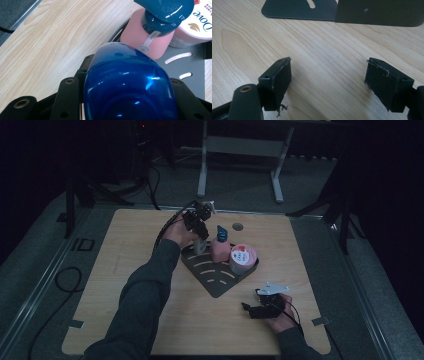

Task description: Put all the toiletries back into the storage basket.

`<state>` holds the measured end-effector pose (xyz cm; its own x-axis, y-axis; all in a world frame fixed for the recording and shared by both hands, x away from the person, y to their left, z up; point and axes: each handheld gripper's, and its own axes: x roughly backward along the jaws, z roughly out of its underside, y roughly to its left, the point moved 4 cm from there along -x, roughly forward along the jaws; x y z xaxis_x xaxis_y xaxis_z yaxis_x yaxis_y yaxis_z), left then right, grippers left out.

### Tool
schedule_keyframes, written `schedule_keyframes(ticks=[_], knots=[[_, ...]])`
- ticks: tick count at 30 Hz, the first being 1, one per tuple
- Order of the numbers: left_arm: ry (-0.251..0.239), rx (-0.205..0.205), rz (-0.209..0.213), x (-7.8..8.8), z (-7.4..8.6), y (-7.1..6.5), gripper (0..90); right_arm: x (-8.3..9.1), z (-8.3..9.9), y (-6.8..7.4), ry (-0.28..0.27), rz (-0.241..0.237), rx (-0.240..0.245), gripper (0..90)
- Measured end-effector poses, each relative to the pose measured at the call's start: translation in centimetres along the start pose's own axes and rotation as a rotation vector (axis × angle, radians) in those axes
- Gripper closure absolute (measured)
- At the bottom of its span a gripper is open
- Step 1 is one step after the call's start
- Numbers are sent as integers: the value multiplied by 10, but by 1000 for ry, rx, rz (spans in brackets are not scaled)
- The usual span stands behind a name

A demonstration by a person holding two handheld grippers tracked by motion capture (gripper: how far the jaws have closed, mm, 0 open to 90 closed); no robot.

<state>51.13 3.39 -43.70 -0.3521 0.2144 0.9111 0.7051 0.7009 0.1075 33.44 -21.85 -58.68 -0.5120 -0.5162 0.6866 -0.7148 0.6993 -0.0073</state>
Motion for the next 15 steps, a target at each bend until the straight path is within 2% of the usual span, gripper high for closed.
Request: schedule_keyframes(ticks=[2,9,15], knots=[[-1,1,-9,-1,-1,0,535,0,0,0,0,0,-1,205],[-11,12,1,-2,-2,1,535,0,0,0,0,-1,-1,205],[-14,7,1,-4,-3,-1,535,0,0,0,1,-2,-2,204]])
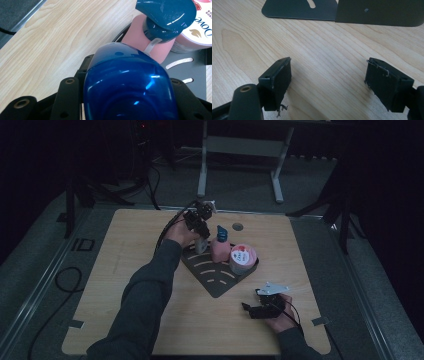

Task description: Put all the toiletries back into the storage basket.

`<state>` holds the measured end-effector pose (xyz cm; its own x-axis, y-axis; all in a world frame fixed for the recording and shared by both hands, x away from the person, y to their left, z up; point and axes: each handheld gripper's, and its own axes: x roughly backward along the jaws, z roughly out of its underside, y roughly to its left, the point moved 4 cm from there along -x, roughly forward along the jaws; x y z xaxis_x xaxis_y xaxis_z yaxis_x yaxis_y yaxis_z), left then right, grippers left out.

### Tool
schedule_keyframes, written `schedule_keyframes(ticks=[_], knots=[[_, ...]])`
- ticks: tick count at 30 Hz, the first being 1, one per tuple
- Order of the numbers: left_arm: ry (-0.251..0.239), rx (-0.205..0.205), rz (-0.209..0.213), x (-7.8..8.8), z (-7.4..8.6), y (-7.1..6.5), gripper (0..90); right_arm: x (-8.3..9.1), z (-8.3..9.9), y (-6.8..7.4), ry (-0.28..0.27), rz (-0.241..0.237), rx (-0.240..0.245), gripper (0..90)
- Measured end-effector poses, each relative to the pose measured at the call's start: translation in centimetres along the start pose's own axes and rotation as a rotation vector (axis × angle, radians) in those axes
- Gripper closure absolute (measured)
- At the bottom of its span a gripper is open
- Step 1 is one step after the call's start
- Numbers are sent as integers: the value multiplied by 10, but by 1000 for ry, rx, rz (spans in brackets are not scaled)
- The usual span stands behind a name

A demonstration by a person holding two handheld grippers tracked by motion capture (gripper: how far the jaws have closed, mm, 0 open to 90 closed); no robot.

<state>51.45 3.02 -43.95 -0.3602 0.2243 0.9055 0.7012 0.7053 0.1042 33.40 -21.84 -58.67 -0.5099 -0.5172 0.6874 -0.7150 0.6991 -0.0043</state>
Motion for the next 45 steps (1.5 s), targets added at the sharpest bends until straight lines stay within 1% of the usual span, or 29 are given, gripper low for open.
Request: schedule_keyframes(ticks=[3,7,14,17,20,24,38,45], knots=[[4,-5,-4,-3,0,-2,535,0,0,0,0,0,1,205],[8,-24,-11,-7,-1,-4,535,0,0,0,0,1,2,205],[2,-22,-7,-10,-3,-6,535,0,0,0,-1,0,3,205],[4,-27,-7,-11,-4,-6,535,0,0,0,-1,0,3,205],[0,-22,-6,-13,-4,-7,535,0,0,0,-1,0,3,205],[4,-28,-6,-15,-5,-8,535,0,0,0,-2,0,2,205],[6,-19,-1,-21,-5,-7,534,0,0,0,-1,0,2,205],[5,-23,2,-24,-4,-7,534,0,0,0,-1,-1,2,204]])
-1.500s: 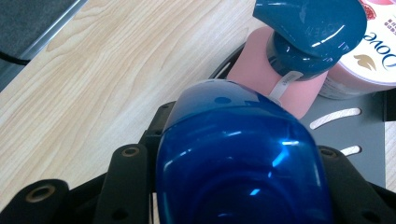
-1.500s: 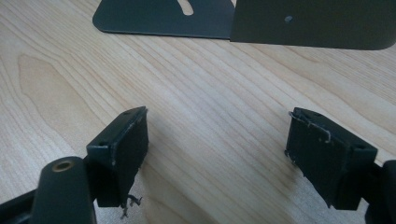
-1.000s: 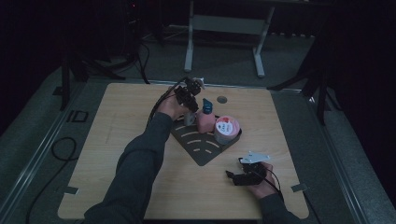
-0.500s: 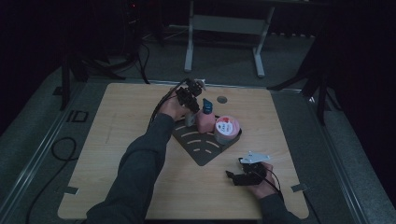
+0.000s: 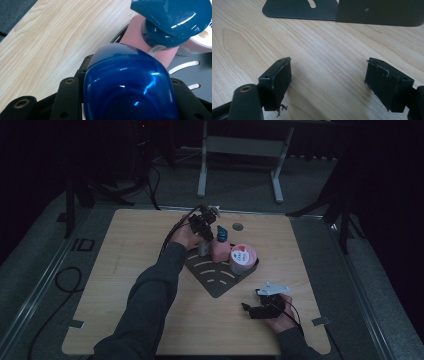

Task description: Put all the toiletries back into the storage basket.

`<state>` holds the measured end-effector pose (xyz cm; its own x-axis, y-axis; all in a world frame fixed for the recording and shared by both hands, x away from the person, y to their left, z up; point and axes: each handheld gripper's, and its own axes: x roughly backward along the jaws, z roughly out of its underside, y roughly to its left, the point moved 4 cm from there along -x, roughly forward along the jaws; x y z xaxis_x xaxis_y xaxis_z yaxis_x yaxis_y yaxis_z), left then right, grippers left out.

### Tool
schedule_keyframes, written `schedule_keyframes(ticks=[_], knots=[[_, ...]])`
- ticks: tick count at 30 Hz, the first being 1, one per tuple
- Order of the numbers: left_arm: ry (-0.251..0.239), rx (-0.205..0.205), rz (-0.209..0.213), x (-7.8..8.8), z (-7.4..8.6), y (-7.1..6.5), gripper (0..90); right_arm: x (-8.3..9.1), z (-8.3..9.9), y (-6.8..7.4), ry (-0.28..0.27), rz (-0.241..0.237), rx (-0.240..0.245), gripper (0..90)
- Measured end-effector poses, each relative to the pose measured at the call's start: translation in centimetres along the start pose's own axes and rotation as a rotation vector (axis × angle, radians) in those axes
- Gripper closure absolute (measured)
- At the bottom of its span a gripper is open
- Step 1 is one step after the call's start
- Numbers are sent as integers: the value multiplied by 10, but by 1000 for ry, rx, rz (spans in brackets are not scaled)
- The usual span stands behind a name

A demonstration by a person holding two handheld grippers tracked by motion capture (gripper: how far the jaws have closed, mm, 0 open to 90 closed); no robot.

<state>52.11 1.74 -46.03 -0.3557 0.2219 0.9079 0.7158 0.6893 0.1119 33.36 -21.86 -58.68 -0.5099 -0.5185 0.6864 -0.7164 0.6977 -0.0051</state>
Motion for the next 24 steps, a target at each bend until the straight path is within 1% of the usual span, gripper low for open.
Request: schedule_keyframes(ticks=[7,12,24], knots=[[1,7,5,-5,1,0,534,0,0,0,0,1,0,205],[-3,4,8,-6,1,1,533,0,0,0,0,1,0,205],[-20,26,21,-9,0,4,530,0,0,0,-1,1,0,205]])
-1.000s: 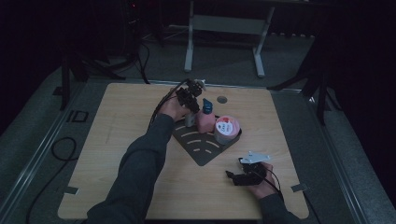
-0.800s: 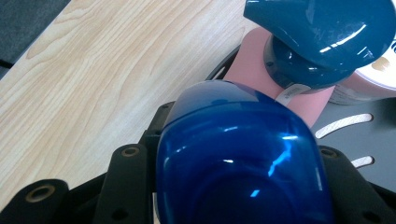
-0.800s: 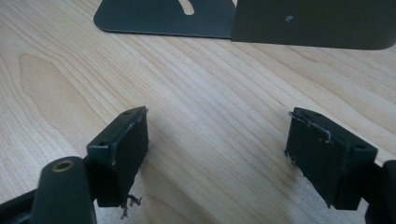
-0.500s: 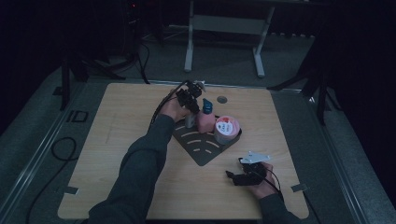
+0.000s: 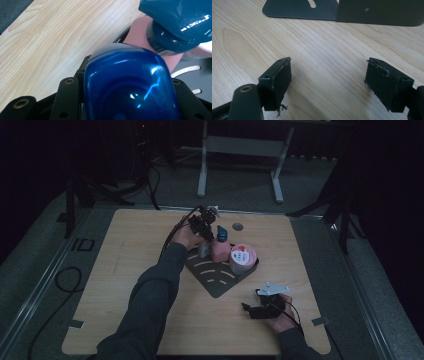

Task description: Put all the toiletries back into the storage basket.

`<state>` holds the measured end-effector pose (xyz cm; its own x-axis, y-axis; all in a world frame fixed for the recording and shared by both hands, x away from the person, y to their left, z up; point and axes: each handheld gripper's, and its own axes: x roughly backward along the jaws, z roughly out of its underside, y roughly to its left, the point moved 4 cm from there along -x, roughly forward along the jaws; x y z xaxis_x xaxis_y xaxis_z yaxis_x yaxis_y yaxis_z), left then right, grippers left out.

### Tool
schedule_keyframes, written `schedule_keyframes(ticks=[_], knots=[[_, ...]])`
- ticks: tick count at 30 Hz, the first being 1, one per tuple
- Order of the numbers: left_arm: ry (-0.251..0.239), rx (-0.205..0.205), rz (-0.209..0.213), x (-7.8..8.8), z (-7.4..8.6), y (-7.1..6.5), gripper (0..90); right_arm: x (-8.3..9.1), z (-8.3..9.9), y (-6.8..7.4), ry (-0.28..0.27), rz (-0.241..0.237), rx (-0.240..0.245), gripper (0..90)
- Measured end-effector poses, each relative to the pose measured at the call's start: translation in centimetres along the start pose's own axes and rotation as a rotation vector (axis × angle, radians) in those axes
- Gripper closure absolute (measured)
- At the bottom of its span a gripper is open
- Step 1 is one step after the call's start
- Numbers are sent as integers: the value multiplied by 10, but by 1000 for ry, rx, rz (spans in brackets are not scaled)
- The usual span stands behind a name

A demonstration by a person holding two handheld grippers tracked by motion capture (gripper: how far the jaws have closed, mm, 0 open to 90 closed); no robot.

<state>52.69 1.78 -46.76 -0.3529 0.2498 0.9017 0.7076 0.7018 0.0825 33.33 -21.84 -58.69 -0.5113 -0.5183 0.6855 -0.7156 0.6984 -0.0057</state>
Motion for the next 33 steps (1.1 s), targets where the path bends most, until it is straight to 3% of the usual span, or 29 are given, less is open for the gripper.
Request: schedule_keyframes(ticks=[8,19,33], knots=[[10,11,3,-2,0,1,516,0,0,0,0,0,1,205],[23,40,13,-7,2,1,398,0,0,0,2,-1,-1,205],[-4,65,6,1,3,1,302,1,0,0,1,-1,2,205]])
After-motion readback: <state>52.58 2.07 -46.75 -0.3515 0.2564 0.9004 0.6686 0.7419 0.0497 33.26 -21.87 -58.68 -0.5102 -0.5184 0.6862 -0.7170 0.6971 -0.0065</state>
